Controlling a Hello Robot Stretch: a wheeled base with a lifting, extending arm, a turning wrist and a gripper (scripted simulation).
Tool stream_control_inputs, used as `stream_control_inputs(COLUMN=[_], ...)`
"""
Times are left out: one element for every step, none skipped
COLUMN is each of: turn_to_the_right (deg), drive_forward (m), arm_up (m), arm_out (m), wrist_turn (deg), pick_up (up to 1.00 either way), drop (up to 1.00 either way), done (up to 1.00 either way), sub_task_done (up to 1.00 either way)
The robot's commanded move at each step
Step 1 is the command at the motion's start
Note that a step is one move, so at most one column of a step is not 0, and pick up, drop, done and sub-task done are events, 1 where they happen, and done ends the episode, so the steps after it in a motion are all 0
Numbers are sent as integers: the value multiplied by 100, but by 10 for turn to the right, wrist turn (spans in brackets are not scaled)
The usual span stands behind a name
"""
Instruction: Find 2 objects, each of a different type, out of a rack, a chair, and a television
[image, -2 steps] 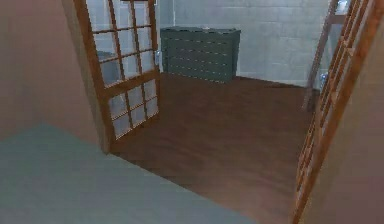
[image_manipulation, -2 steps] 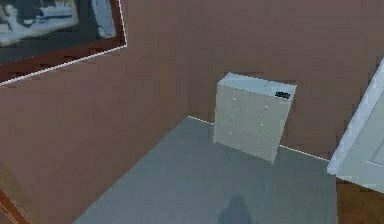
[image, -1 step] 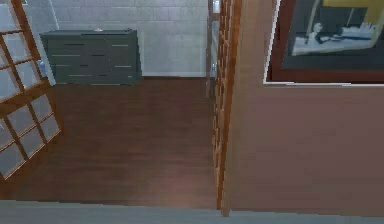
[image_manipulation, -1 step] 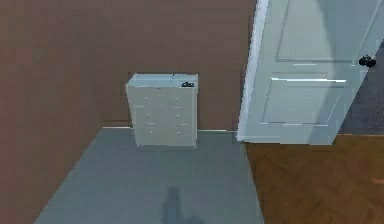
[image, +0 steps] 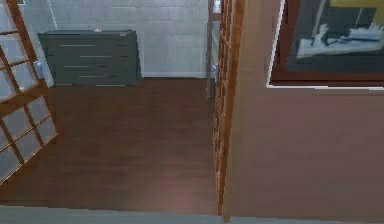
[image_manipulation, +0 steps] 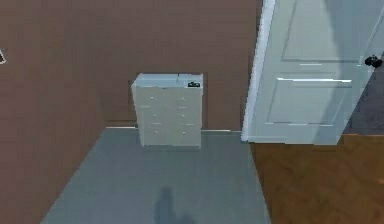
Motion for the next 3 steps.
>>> stream_control_inputs(turn_to_the_right=[-180,0,180], drive_forward=[0,85,0], arm_up=[0,0,0], arm_out=[0,0,0], wrist_turn=[0,0,0], pick_up=[0,0,0], drop=[0,0,0], done=[0,0,0], sub_task_done=[0,0,0])
